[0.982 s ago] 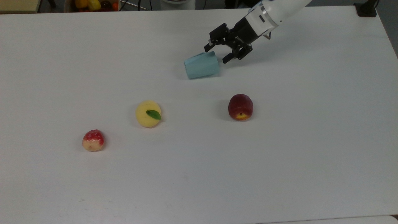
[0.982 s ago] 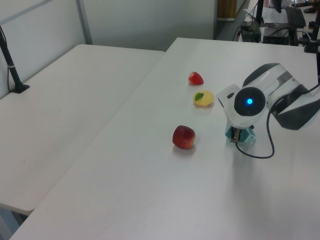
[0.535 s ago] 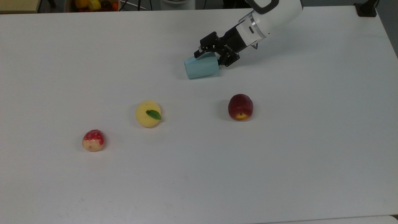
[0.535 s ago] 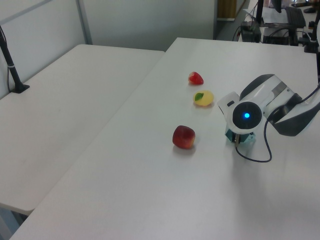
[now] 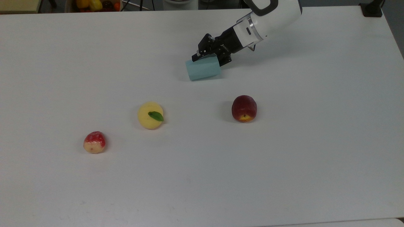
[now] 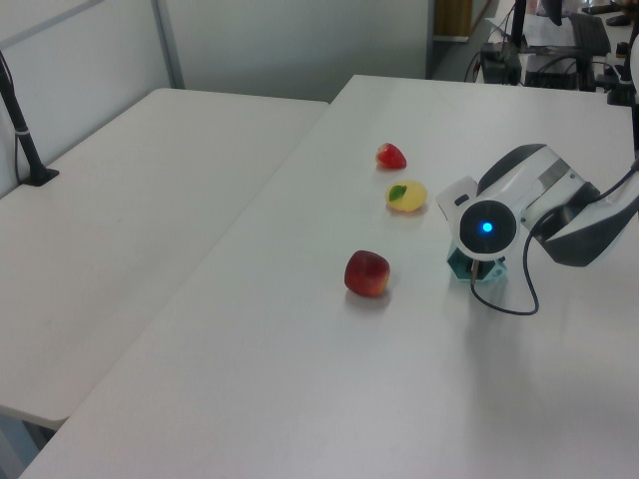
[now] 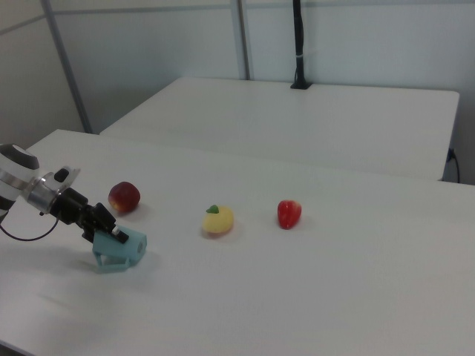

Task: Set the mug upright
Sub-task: 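Lift the mug and rotate it so its opening faces up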

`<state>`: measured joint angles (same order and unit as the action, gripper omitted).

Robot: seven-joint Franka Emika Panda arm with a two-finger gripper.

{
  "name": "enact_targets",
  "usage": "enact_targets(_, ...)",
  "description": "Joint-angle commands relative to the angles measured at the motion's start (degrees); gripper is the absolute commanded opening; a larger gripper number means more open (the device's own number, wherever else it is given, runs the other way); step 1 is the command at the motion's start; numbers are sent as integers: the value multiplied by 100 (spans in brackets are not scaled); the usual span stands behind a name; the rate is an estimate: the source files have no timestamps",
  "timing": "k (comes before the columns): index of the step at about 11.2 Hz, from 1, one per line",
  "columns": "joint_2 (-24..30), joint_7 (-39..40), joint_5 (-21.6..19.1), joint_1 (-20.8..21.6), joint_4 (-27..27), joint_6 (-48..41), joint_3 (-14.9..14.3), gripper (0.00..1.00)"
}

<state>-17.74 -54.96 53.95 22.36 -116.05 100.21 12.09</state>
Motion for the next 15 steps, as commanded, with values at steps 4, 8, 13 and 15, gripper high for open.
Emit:
enact_targets(4, 349, 1035, -1295, -478, 599, 183, -22, 0)
enact_targets(8, 456, 2521, -2798, -917, 1540, 174, -355, 0)
enact_targets(13, 552, 5999, -5426, -1023, 2034, 235, -1874, 0)
enact_targets(15, 491, 7492, -6268, -1084, 1990, 235, -2358, 0)
